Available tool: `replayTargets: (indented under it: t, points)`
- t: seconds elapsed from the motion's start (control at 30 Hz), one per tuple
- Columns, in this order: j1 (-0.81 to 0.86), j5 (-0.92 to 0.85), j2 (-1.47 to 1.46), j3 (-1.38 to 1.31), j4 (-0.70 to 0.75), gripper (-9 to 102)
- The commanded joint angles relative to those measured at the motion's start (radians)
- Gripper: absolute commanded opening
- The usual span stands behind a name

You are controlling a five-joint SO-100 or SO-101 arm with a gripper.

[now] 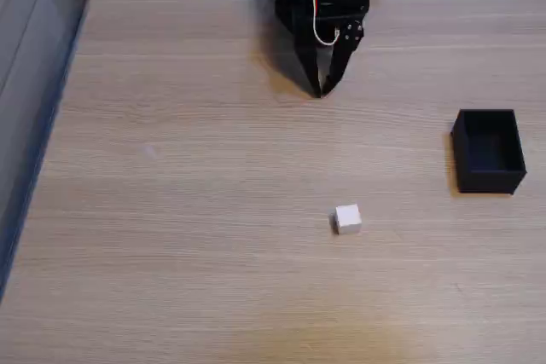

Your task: Pick a white block and place it in the black box.

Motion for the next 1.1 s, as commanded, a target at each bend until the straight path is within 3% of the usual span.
replayTargets:
  t: [0.0,0.4,0.87,1.07]
  points:
    - [-0.002,0.0,0.006,0.014,0.003,0]
    - [-0.003,-0.054,0.006,0.012,-0.025,0]
    - [-0.037,-0.051,-0.383,-0.117,-0.336,0]
    - [-0.075,0.006,-0.541,-0.236,-0.38,0]
